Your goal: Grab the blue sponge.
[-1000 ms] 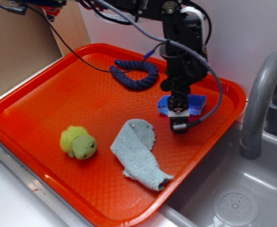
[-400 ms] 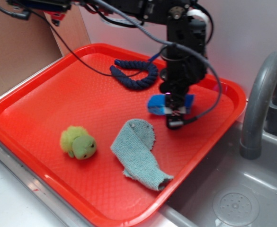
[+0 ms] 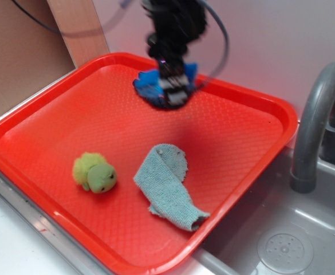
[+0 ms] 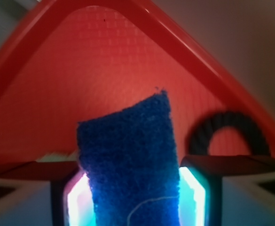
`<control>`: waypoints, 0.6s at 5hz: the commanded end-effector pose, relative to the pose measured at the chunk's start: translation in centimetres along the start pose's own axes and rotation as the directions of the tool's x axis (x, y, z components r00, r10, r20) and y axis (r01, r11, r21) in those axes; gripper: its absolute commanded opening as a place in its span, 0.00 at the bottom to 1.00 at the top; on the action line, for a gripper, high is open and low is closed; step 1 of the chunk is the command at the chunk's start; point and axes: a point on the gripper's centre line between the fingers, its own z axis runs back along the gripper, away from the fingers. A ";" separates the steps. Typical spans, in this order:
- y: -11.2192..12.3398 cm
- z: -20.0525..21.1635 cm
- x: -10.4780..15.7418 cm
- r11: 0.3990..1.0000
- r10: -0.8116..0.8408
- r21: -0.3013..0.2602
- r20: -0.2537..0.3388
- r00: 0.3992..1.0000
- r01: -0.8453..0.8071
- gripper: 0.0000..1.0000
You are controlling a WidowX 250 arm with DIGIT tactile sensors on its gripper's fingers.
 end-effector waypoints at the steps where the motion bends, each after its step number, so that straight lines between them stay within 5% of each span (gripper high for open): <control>1: 0.8 10.8 -7.7 0.948 0.316 -0.087 0.131 0.940 -0.307 0.00; 2: 0.3 13.0 -11.6 0.906 0.421 -0.105 0.150 0.894 -0.409 0.00; 3: 0.9 12.1 -12.7 0.876 0.477 -0.154 0.143 0.867 -0.457 0.00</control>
